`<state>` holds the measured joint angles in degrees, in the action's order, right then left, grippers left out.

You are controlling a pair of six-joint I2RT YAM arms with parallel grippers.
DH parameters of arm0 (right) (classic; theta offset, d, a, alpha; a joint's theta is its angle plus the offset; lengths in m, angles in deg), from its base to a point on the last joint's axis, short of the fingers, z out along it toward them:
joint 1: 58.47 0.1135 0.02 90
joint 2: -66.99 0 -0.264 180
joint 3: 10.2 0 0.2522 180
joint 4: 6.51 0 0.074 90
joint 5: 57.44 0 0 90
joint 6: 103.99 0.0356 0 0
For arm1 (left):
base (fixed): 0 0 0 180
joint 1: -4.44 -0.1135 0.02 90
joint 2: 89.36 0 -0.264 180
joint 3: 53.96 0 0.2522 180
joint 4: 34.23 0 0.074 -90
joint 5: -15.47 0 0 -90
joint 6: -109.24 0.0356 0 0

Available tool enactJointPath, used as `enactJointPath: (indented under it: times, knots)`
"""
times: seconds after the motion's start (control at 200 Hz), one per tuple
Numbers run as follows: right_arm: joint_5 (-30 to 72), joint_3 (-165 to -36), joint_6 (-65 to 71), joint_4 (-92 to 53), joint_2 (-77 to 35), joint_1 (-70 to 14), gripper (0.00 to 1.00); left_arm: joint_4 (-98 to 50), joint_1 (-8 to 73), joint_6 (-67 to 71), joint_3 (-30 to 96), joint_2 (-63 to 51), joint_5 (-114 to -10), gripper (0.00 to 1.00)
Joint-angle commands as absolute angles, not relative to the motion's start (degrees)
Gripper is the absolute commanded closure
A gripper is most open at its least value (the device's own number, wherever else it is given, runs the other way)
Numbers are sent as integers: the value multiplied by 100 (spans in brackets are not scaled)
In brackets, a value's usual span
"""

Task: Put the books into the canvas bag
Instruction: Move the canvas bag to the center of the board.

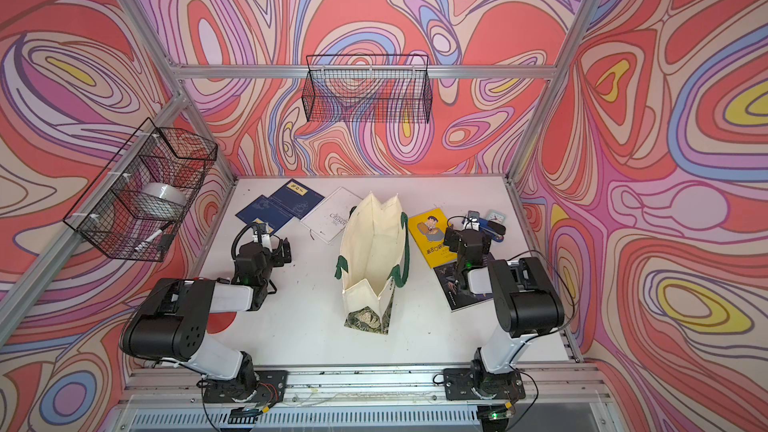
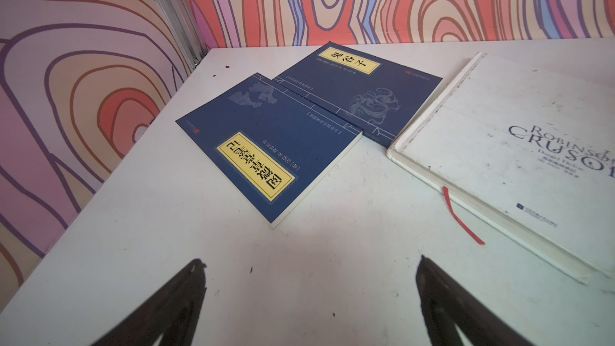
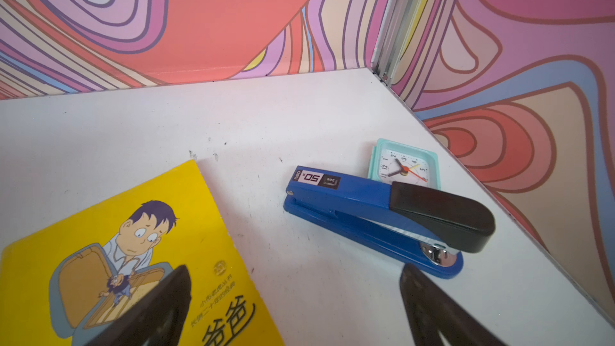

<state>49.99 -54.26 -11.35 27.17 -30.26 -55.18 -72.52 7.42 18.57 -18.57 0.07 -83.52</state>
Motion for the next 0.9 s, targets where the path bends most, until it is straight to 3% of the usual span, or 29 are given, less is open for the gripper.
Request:
enactJointPath:
  times: [0.0,0.736,0.897]
  knots:
    - [4972,-5452,-1106,2684,-2925,-5553,2,-7223,707,1862,-1885,-91,-8323,0]
    - [5043,-5345,-1137,2860,-2862,-5544,2,-7516,766,2017,-2172,-413,-8139,0]
    - [5151,-5901,-1106,1453,-2191,-5544,2,-6577,921,2090,-1979,-1127,-8441,0]
